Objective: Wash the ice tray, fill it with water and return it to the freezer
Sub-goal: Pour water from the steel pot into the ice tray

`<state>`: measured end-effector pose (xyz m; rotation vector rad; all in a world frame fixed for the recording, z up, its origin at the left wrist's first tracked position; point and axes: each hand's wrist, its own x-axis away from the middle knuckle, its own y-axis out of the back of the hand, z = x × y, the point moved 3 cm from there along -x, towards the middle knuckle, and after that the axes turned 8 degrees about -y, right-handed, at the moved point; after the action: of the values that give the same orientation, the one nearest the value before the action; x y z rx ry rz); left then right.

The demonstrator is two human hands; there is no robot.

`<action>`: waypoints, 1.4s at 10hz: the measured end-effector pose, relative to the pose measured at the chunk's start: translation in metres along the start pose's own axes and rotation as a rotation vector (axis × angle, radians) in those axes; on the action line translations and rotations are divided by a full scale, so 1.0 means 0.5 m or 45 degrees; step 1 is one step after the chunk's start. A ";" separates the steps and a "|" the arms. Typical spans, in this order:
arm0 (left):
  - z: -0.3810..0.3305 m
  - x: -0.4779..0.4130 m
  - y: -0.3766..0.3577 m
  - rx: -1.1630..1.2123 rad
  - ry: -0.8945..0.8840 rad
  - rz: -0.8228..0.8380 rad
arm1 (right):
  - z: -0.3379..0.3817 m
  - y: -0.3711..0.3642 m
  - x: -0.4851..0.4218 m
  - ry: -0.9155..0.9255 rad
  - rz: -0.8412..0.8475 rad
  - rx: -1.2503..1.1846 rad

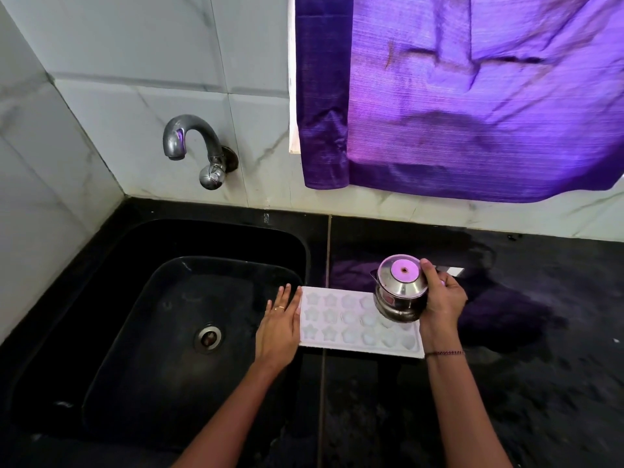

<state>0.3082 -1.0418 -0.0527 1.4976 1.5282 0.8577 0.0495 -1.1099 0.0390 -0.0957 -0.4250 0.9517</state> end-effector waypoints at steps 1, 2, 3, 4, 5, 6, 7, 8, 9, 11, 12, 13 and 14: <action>0.000 0.001 0.001 -0.004 -0.001 0.001 | 0.002 0.003 -0.002 0.010 -0.004 0.026; 0.002 0.001 0.000 0.000 -0.003 -0.002 | 0.000 0.010 -0.009 0.014 -0.014 0.054; 0.002 -0.001 -0.001 0.006 -0.002 -0.005 | -0.001 0.016 -0.013 0.031 -0.018 0.095; 0.001 0.000 -0.001 0.012 -0.004 -0.006 | -0.002 0.024 -0.021 0.060 -0.031 0.147; 0.002 0.001 0.000 0.011 -0.002 -0.009 | -0.002 0.030 -0.025 0.081 -0.037 0.211; 0.001 0.001 0.001 0.007 -0.004 -0.009 | 0.000 0.031 -0.026 0.117 -0.046 0.243; 0.000 0.001 0.002 0.000 -0.008 -0.008 | -0.001 0.033 -0.027 0.138 -0.053 0.262; 0.002 0.000 0.001 -0.006 -0.008 -0.007 | -0.005 0.035 -0.031 0.128 -0.059 0.279; 0.002 -0.001 0.000 -0.010 -0.009 -0.006 | -0.008 0.038 -0.034 0.125 -0.063 0.297; 0.001 0.001 0.002 0.000 -0.014 -0.013 | -0.013 0.040 -0.037 0.114 -0.059 0.314; 0.001 0.001 0.002 0.006 -0.014 -0.015 | -0.012 0.040 -0.034 0.111 -0.067 0.284; 0.000 0.000 0.002 -0.011 -0.016 -0.009 | -0.008 0.038 -0.028 0.098 -0.063 0.218; 0.000 0.000 0.002 -0.008 -0.013 -0.010 | -0.005 0.037 -0.026 0.064 -0.067 0.144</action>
<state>0.3086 -1.0416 -0.0518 1.4879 1.5217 0.8483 0.0299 -1.1094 0.0280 -0.0054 -0.3250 0.9177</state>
